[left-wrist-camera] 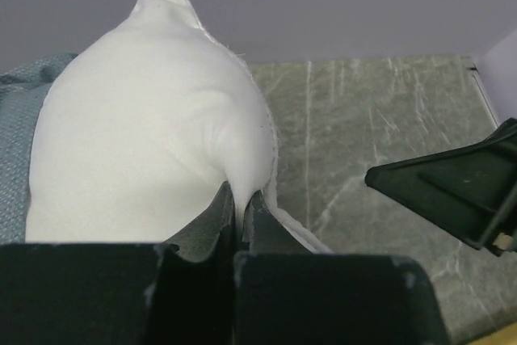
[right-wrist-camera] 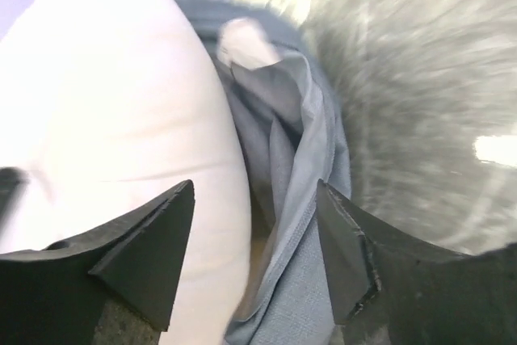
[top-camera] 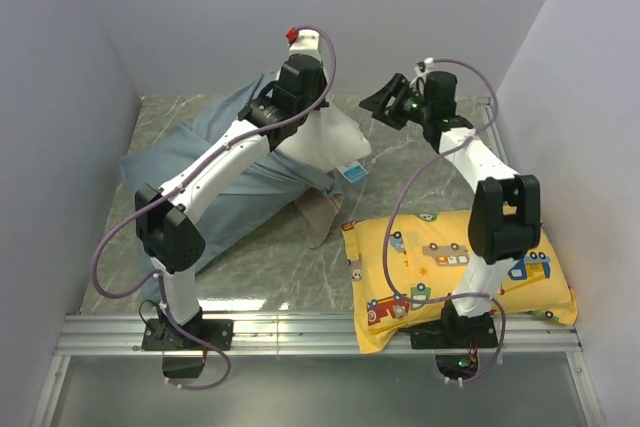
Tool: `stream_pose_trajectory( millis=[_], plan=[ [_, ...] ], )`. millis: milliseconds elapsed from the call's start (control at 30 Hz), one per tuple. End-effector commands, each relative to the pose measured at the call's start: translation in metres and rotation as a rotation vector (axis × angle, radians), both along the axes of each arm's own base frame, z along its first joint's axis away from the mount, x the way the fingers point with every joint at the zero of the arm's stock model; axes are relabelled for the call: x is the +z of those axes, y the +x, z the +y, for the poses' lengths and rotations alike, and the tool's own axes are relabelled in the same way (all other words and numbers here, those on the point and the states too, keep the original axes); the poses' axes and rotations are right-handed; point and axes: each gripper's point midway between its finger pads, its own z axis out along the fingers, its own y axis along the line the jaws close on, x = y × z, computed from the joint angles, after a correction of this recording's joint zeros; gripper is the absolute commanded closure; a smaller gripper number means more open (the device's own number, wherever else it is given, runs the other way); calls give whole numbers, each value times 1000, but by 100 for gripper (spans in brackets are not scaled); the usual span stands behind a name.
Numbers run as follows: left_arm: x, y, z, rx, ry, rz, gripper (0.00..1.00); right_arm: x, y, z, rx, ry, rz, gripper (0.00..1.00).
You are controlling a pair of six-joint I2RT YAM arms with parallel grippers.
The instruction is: Remove the pillowcase from the pillow
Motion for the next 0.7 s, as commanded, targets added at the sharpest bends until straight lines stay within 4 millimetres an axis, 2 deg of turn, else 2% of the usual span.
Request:
stream_pose_trajectory(
  millis=[0, 33, 67, 100, 133, 167, 267, 333, 367, 400, 467, 500, 567, 633, 667],
  plan=[
    [35, -2, -36, -143, -151, -91, 100, 28, -12, -24, -89, -53, -103, 26],
    [31, -5, -46, -191, -162, -74, 100, 19, -19, -27, -95, -63, -99, 24],
    [22, -2, -52, -210, -157, -57, 99, 23, -22, -30, -99, -73, -126, 22],
    [27, -2, -55, -224, -158, -52, 98, 35, -27, -29, -91, -80, -166, 20],
    [29, -3, -58, -234, -163, -47, 95, 36, -30, -27, -70, -103, -191, 19],
    [31, -2, -60, -237, -170, -40, 86, 36, -34, -23, -45, -114, -199, 19],
    [58, -9, -56, -245, -215, -82, 63, 36, -39, -19, -14, -150, -227, 18],
    [65, -13, -52, -239, -218, -88, 57, 34, -43, -16, -4, -174, -252, 18],
    [75, -16, -45, -217, -226, -104, 49, 33, -45, -14, -1, -183, -259, 17],
    [77, -16, -40, -202, -227, -102, 46, 33, -48, -12, 7, -196, -262, 17],
    [87, -24, -28, -167, -239, -103, 38, 34, -52, 3, 43, -263, -302, 15],
    [89, -24, -18, -117, -238, -101, 37, 33, -55, 15, 70, -323, -319, 15],
    [86, -34, 2, -40, -240, -48, 35, 25, -60, 28, 105, -387, -314, 14],
    [72, -39, 26, 73, -213, -11, 34, 5, -60, 30, 88, -483, -263, 13],
    [69, -49, 42, 128, -218, 13, 29, -1, -60, 30, 89, -496, -249, 13]
  ],
)
